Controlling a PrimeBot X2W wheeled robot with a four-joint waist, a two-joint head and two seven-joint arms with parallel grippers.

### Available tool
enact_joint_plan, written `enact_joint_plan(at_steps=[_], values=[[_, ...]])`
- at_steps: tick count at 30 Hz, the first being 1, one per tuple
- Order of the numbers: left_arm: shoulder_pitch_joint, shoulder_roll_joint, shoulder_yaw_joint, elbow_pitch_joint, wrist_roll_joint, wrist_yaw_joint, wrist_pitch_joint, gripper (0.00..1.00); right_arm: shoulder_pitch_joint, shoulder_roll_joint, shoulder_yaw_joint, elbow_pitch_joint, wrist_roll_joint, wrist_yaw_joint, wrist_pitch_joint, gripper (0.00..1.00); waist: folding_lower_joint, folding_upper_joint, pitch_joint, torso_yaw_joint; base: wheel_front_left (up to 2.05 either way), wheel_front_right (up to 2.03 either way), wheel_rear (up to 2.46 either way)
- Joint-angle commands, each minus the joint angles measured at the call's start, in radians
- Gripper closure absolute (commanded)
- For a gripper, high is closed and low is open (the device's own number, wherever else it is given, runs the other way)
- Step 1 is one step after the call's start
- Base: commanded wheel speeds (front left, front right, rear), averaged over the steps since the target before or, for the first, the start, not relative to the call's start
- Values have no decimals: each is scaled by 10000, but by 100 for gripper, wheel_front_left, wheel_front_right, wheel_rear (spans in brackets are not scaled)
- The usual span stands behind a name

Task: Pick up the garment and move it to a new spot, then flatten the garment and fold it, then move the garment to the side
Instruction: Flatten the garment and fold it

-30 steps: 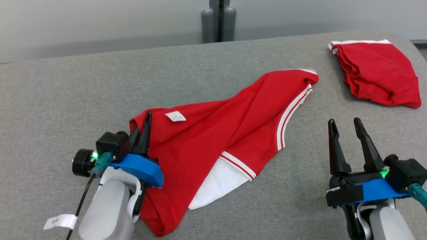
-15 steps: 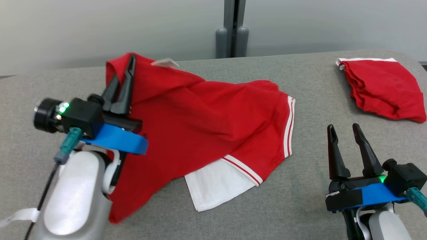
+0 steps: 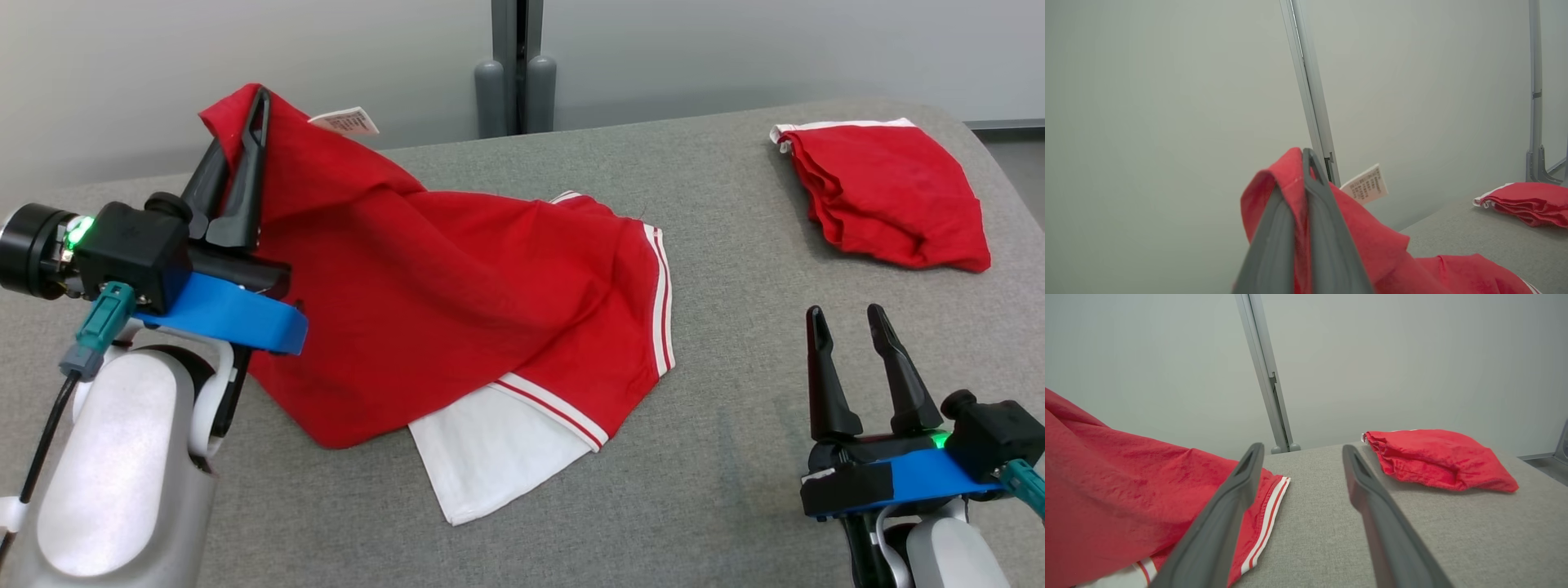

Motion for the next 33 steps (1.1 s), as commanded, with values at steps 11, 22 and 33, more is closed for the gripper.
enact_joint_plan(at_steps=[11, 22, 33], values=[[-281, 230, 27, -407, 51, 181, 54, 100, 45, -12, -203, 6, -7, 1, -29, 0, 0, 0, 125, 207, 0, 0, 0], [78, 382, -195, -1899, 100, 321, 416, 100, -75, -12, -228, 93, -103, 1, -29, 0, 0, 0, 72, 956, 0, 0, 0], [234, 482, -182, -2404, 9, 476, 563, 100, -206, -12, -186, 109, -140, 1, -29, 0, 0, 0, 262, 1025, 0, 0, 0]])
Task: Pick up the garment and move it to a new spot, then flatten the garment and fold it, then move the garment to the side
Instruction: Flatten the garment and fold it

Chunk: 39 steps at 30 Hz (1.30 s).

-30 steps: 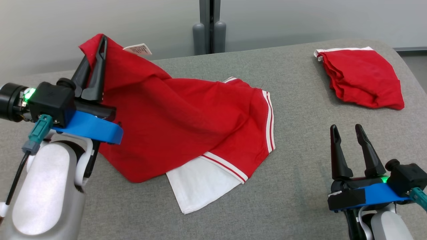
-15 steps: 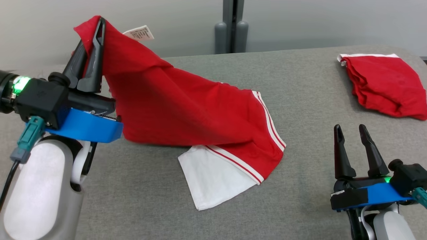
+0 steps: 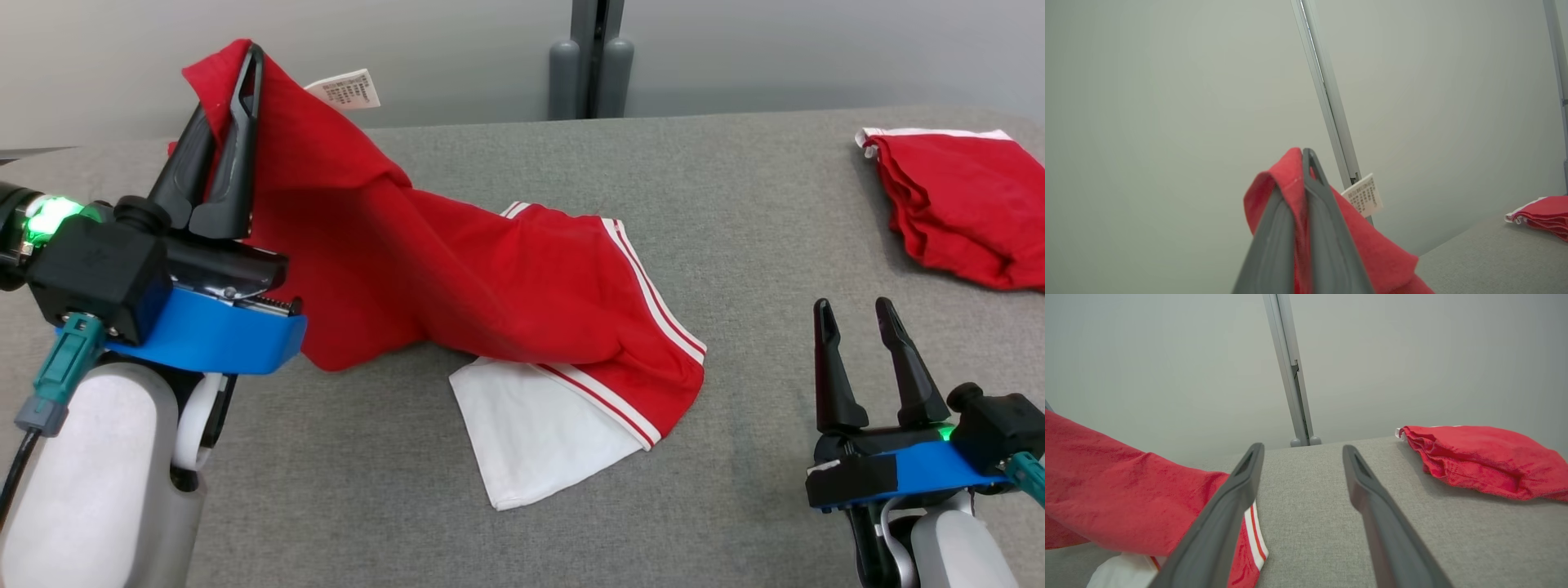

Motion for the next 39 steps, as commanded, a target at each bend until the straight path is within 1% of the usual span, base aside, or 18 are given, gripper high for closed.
enact_joint_plan(at_steps=[1, 7, 12, 19, 26, 32, 39], values=[[-12, 30, 48, -35, -2, 58, 14, 100, -82, -14, -1, 5, -13, 1, -29, 0, 0, -1, 42, -39, 0, 0, 0], [-345, 120, 121, 280, -105, 62, -84, 100, -334, -12, -23, -17, -52, 1, -27, 0, 0, -1, 514, -383, 0, 0, 0], [-864, 284, 278, 848, -155, 17, -225, 100, -587, -12, -61, -109, -83, 1, -27, 0, 0, -1, 1041, -718, 0, 0, 0], [-1782, 602, 470, 1965, -192, -59, -479, 100, -919, -12, -105, -253, -39, 1, -29, 0, 0, -1, 1702, -1206, 0, 0, 0], [-2632, 776, 529, 3164, -213, -100, -763, 100, -1180, -14, -82, -317, 101, 1, -29, 0, 0, -1, 2255, -1619, 0, 0, 0], [-3424, 962, 324, 4283, -76, -211, -960, 100, -1365, -14, -53, -415, 199, 1, -27, 0, 0, -1, 2642, -1917, 0, 0, 0], [-4338, 1023, 64, 5850, -33, -322, -1280, 100, -1533, -12, -18, -489, 241, 1, -29, 0, 0, -1, 2951, -2254, 0, 0, 0]])
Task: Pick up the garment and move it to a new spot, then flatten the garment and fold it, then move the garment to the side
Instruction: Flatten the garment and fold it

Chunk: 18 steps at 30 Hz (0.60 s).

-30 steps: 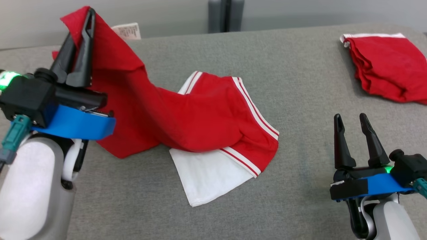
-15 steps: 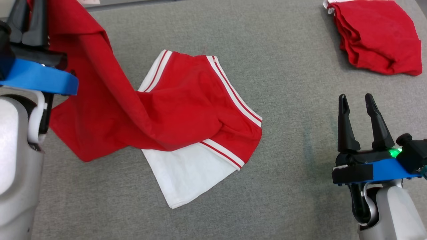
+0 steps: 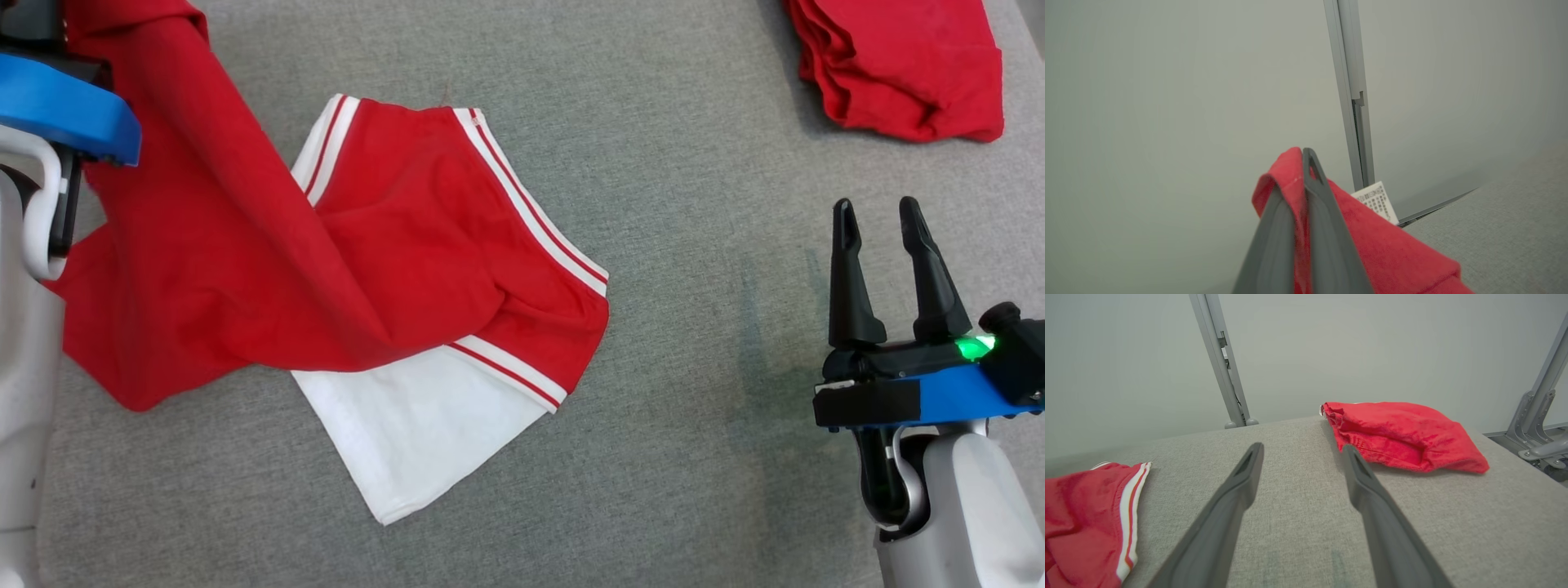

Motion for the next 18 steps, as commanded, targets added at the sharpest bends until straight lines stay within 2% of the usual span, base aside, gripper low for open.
enact_joint_plan(at_steps=[1, 2, 3, 4, 11, 18], values=[[-213, 0, -55, 321, 48, -16, -83, 100, -91, -10, 19, -43, 96, 1, -29, 0, -1, 0, 27, -55, 0, 0, 0], [-280, 3, -70, 577, 74, 2, -111, 100, -100, -10, 44, -40, 102, 1, -29, 0, -1, 0, 51, -96, 0, 0, 0], [-358, 0, -81, 830, 69, 4, -167, 80, -109, -10, 53, -45, 104, 1, -31, 0, -1, 0, 69, -128, 0, 0, 0], [-422, -4, -92, 1060, 65, 2, -240, 0, -118, -10, 66, -50, 102, 1, -29, 0, -1, 0, 87, -156, 0, 0, 0], [-487, -99, -211, 2298, -8, -8, -712, 0, -26, -9, 7, -24, 82, 1, -31, 0, -1, 0, 26, -115, 0, 0, 0], [191, -344, -324, 2741, -224, -42, -1035, 0, 70, -12, 62, 77, -37, 1, -31, 0, -1, 0, -491, 223, 0, 0, 0]])
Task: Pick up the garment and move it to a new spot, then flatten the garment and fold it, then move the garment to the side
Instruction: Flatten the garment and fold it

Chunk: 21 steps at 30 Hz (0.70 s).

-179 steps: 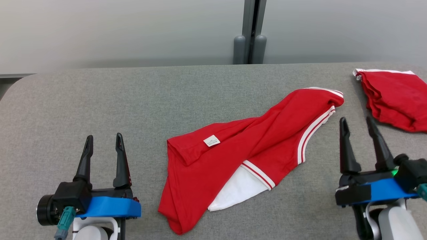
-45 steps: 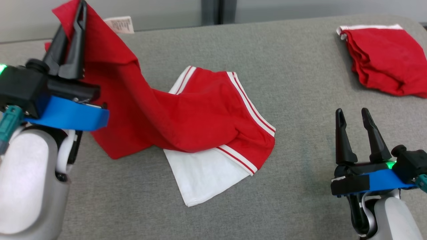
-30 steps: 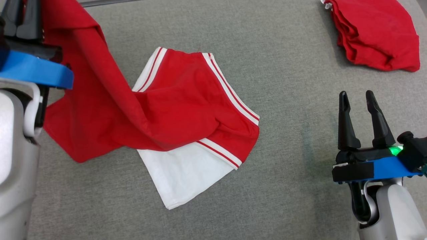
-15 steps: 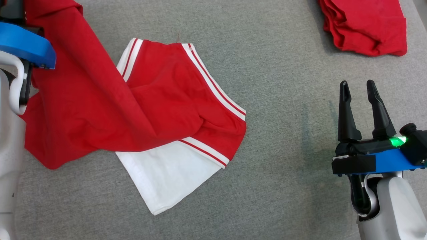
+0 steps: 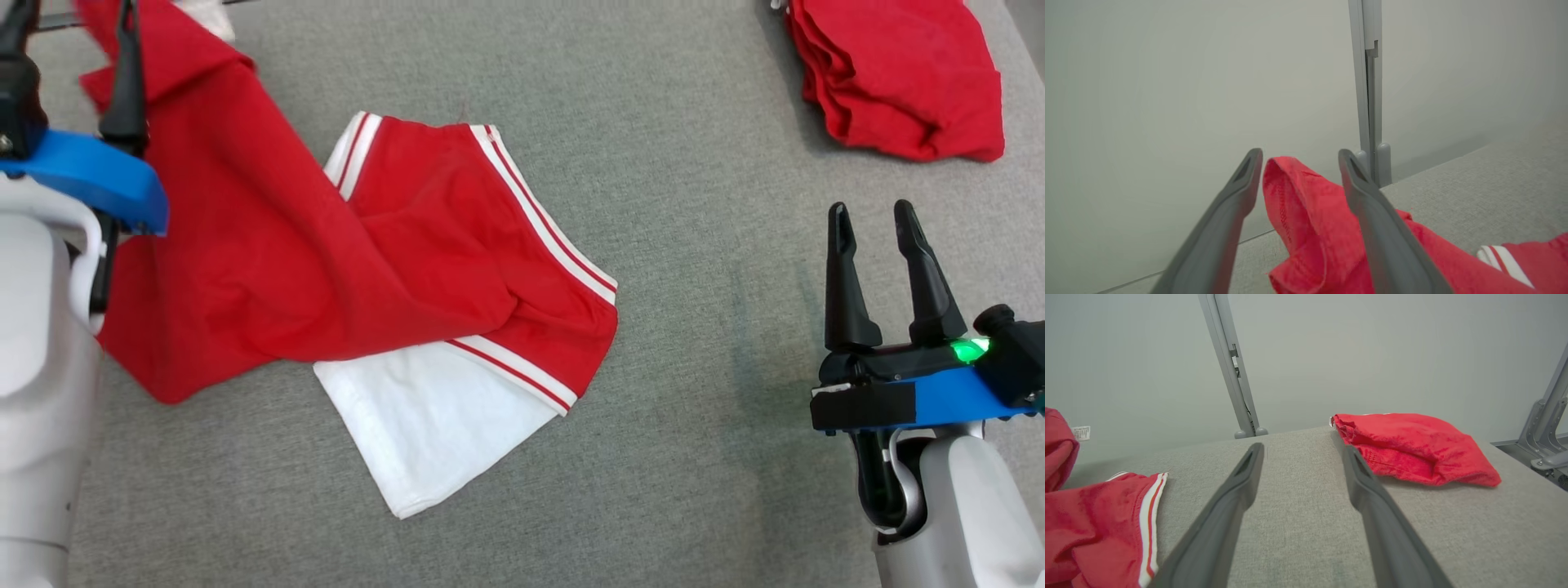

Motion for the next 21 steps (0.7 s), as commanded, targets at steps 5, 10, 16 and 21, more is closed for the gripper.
enact_joint_plan(at_steps=[5, 10, 16, 21], values=[[881, -240, -42, 303, -266, -23, -131, 0, 170, -10, 52, 107, -64, 1, -31, 0, 0, -1, -416, 225, 0, 0, 0], [1487, -459, 163, -177, -396, 156, -160, 0, 351, -10, -41, 126, -86, 1, -31, 0, 0, -1, -646, 434, 0, 0, 0], [2470, -612, 679, -1731, -451, 481, -155, 0, 539, -12, -119, 157, -147, 1, -29, 0, 0, -1, -923, 717, 0, 0, 0], [3742, -866, 1259, -3356, -290, 758, -149, 0, 658, -10, -100, 208, -162, 1, -29, 0, 0, -1, -1260, 1027, 0, 0, 0]])
